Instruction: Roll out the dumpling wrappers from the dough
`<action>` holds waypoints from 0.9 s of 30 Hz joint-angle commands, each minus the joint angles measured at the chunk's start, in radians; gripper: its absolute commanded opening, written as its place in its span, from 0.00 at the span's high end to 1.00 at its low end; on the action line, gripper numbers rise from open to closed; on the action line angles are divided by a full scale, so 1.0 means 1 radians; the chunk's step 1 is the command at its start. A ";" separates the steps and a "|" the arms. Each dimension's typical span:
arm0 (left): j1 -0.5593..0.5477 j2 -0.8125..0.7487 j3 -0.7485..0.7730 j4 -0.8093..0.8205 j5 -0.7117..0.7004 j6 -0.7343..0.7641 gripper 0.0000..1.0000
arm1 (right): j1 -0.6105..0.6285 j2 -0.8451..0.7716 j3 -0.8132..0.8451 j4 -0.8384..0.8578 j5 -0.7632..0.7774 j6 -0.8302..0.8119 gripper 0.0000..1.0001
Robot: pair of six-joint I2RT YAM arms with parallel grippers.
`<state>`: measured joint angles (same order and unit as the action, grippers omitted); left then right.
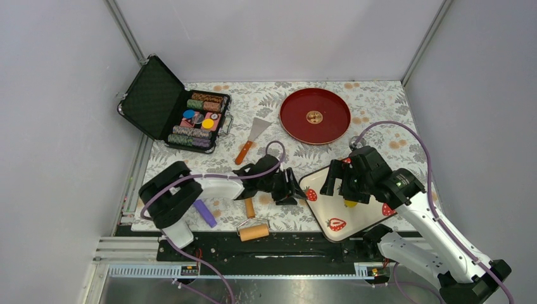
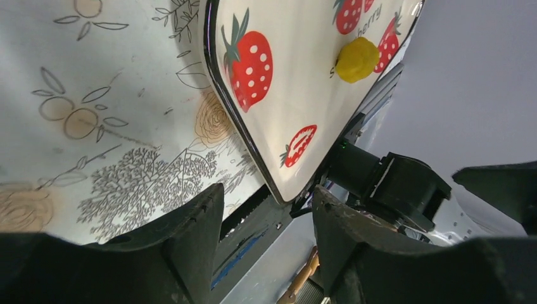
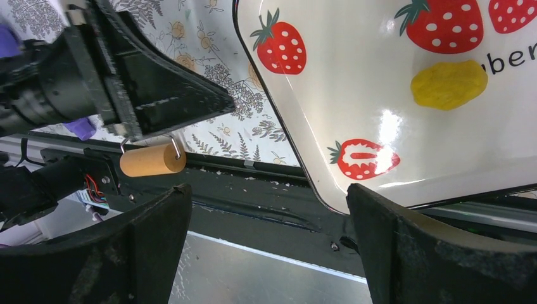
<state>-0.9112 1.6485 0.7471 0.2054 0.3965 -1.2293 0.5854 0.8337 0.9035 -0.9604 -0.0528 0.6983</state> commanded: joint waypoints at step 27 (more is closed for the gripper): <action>-0.107 0.238 0.071 0.134 -0.121 -0.234 0.68 | -0.006 -0.003 0.019 0.007 -0.030 0.009 0.00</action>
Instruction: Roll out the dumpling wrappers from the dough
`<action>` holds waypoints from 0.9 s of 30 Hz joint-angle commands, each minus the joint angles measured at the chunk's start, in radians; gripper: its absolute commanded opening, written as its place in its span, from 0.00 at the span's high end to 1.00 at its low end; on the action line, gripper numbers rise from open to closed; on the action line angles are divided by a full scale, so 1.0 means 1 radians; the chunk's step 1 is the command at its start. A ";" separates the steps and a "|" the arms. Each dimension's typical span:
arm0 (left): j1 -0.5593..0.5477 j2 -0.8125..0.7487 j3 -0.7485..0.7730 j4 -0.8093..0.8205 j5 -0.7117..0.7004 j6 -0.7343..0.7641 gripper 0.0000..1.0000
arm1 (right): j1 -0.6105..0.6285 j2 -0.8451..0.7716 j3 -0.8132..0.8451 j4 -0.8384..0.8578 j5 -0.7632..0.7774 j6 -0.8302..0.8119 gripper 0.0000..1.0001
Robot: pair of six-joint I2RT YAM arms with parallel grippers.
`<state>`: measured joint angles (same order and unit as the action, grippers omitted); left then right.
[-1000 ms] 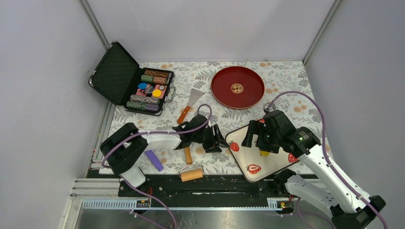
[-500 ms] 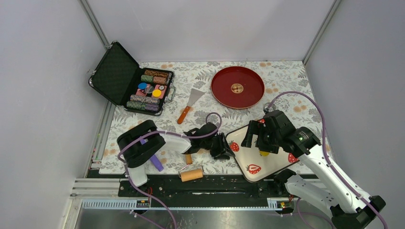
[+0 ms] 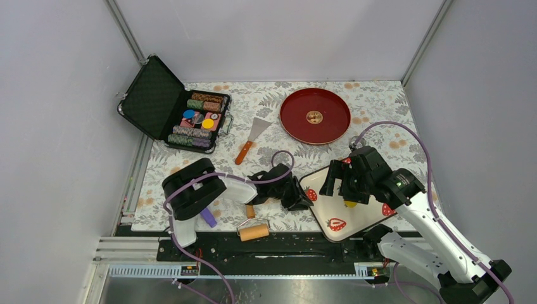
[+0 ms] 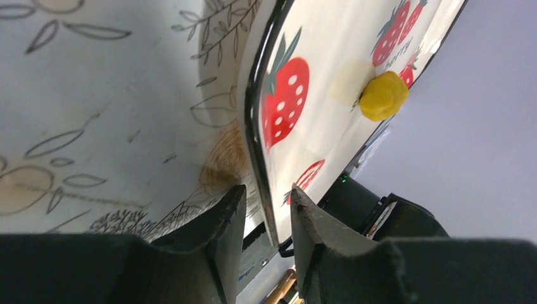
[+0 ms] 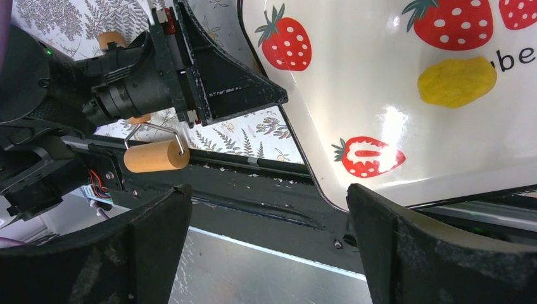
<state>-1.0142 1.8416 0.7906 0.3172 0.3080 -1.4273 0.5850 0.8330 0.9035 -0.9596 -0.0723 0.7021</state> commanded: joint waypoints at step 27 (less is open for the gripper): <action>0.311 -0.053 0.157 -0.528 0.156 0.624 1.00 | -0.005 0.042 0.039 0.007 -0.030 -0.023 0.01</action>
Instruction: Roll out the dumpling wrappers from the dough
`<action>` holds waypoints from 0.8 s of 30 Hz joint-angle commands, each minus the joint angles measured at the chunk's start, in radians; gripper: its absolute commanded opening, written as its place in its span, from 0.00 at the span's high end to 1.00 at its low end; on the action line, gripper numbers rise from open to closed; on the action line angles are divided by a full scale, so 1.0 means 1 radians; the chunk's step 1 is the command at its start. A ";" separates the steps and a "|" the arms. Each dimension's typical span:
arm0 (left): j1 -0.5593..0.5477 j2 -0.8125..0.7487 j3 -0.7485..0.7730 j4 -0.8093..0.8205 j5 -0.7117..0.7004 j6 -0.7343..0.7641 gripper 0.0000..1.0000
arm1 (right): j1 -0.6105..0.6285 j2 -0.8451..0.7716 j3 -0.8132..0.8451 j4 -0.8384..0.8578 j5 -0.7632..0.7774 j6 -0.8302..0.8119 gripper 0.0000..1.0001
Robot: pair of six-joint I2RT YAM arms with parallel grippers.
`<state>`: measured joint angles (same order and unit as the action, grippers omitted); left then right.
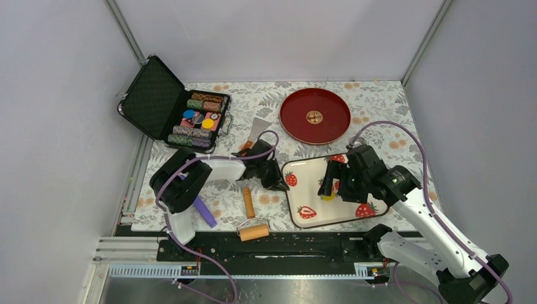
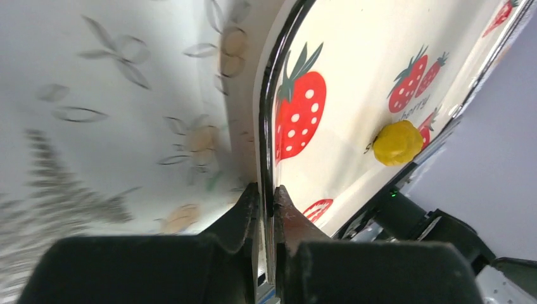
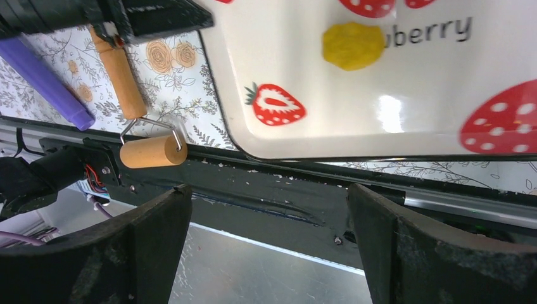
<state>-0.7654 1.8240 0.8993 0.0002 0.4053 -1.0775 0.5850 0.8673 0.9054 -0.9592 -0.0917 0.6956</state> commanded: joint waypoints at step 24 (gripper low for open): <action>0.257 -0.098 0.044 -0.408 0.108 0.493 0.71 | -0.006 0.044 0.039 0.021 -0.025 -0.024 0.00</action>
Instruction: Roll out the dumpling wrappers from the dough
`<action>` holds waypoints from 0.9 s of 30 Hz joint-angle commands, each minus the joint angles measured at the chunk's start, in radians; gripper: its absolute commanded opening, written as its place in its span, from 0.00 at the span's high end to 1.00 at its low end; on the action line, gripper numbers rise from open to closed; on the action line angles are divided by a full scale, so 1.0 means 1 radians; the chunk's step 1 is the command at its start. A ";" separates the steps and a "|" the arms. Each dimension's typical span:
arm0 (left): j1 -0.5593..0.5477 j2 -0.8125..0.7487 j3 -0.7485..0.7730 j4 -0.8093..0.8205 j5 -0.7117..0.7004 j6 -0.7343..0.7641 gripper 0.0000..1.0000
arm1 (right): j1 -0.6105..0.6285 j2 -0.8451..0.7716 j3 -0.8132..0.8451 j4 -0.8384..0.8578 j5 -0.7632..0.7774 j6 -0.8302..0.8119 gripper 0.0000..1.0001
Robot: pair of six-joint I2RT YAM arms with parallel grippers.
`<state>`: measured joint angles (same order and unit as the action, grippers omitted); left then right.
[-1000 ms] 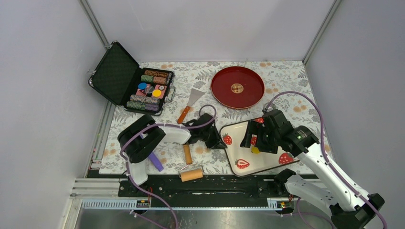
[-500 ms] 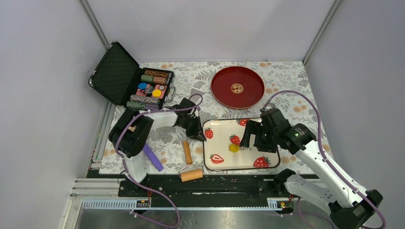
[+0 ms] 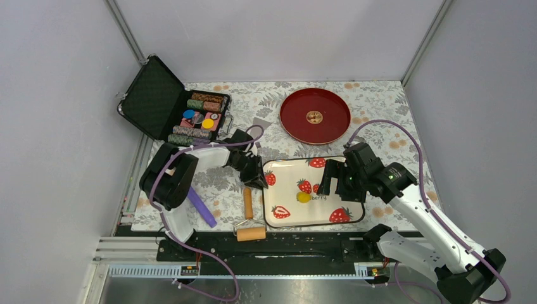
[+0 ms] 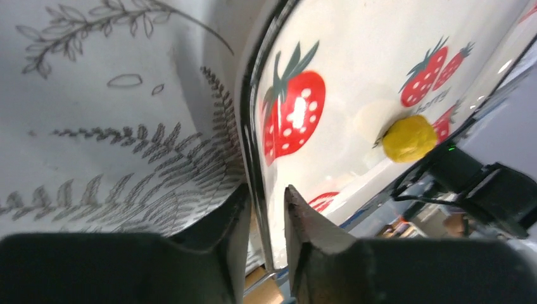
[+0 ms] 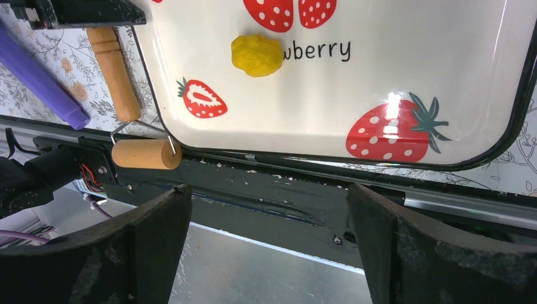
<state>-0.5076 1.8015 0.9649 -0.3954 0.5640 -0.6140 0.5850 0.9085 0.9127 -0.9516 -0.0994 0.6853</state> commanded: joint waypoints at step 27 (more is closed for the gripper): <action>0.011 -0.731 -0.159 -0.511 -0.495 -0.108 0.28 | -0.005 0.019 -0.037 0.094 -0.096 0.012 0.00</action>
<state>-0.4126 1.0908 0.8345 -0.7525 0.2680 -0.6830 0.5850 0.9184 0.8940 -0.8932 -0.1570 0.6876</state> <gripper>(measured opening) 0.718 0.993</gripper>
